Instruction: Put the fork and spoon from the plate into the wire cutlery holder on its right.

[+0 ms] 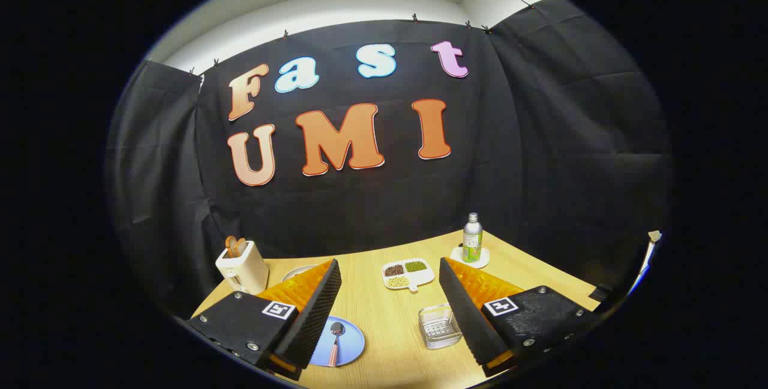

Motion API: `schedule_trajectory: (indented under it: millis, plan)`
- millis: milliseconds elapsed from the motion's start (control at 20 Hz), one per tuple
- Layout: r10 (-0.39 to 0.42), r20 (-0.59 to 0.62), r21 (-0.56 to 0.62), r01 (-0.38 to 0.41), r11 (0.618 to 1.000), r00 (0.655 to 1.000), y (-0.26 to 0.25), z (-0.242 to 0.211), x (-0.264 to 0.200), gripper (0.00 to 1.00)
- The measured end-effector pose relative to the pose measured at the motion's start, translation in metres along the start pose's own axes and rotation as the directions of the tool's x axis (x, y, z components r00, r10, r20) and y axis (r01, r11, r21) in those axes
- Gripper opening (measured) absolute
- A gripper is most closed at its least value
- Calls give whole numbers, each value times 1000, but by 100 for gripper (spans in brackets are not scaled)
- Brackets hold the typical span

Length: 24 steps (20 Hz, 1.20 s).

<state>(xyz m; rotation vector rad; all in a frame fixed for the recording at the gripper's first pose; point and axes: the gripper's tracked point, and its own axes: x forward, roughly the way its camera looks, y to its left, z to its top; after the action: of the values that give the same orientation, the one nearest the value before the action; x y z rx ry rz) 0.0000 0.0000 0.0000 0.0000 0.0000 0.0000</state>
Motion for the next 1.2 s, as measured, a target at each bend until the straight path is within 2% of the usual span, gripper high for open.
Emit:
schedule_trajectory:
  millis: [300,850,1200]
  plan:
    - [17,-17,-40,-18,999,1000,6,-1,1,98]
    - [1,-48,-64,-4,998,999,13,-17,7,99]
    - [92,-145,-100,-107,989,985,69,-72,16,98]
